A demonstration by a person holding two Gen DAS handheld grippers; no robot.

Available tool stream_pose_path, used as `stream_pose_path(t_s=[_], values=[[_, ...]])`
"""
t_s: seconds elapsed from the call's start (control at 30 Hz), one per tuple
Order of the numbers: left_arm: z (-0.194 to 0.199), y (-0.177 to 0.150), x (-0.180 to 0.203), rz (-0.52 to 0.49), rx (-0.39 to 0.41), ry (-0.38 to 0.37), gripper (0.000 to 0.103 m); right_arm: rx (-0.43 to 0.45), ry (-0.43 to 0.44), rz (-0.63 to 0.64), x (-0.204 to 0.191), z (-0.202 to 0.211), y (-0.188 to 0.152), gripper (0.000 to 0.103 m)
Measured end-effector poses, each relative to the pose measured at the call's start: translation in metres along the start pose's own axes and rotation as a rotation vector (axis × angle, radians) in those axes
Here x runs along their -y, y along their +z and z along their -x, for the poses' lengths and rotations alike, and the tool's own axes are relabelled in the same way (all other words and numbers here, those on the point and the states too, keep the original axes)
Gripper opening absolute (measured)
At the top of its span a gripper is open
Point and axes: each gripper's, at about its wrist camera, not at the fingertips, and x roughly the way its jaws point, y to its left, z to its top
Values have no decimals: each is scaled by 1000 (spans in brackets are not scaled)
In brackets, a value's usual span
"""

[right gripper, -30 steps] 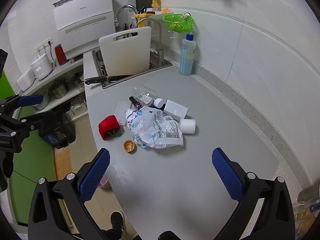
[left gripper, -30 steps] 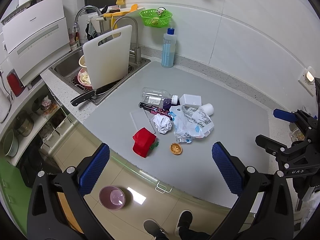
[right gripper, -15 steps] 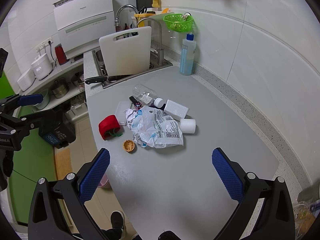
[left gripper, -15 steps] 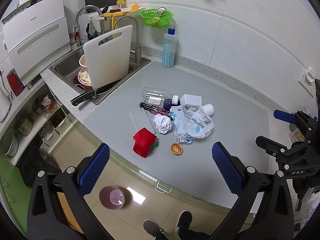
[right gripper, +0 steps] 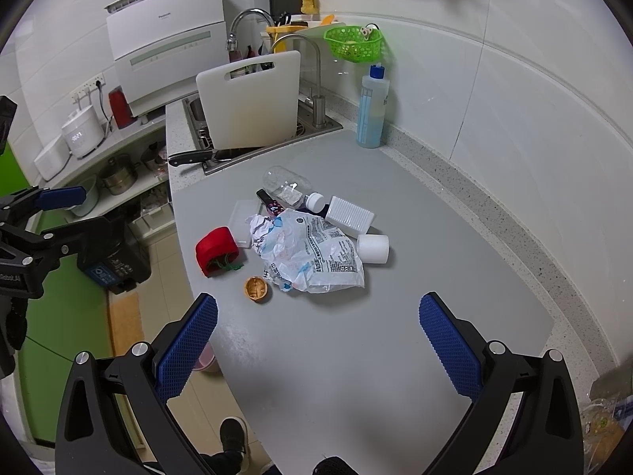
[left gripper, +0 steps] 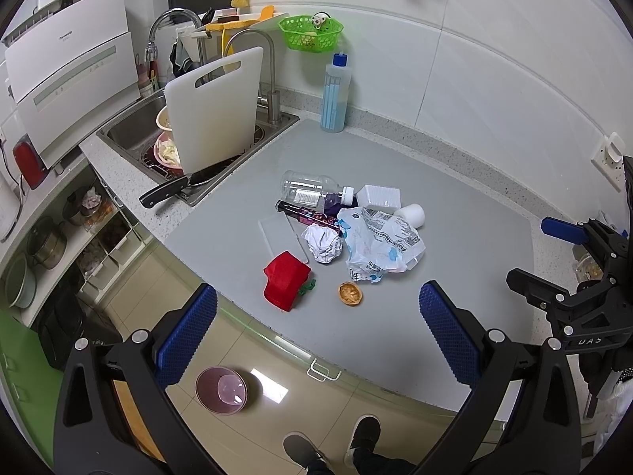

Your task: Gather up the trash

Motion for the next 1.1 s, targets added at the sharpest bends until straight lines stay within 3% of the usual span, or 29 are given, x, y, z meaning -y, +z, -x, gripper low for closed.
stream_pose_path(t_s=[0.53,0.73,0.93,1.1], values=[[-35,1,-8,-23,-46,8,100,-33,14,-13,8,-15,-5,98],[-70,-1,-16,-75,-49,83,100,-54,18,-25,13,-23,-8,98],[-119,2,-25,-100,-119,160,100,-76,18,-33,19,-32,-8,98],[-158,0,-32,-120,-195,176,100,-92,17,-41,24,-39,-8,98]])
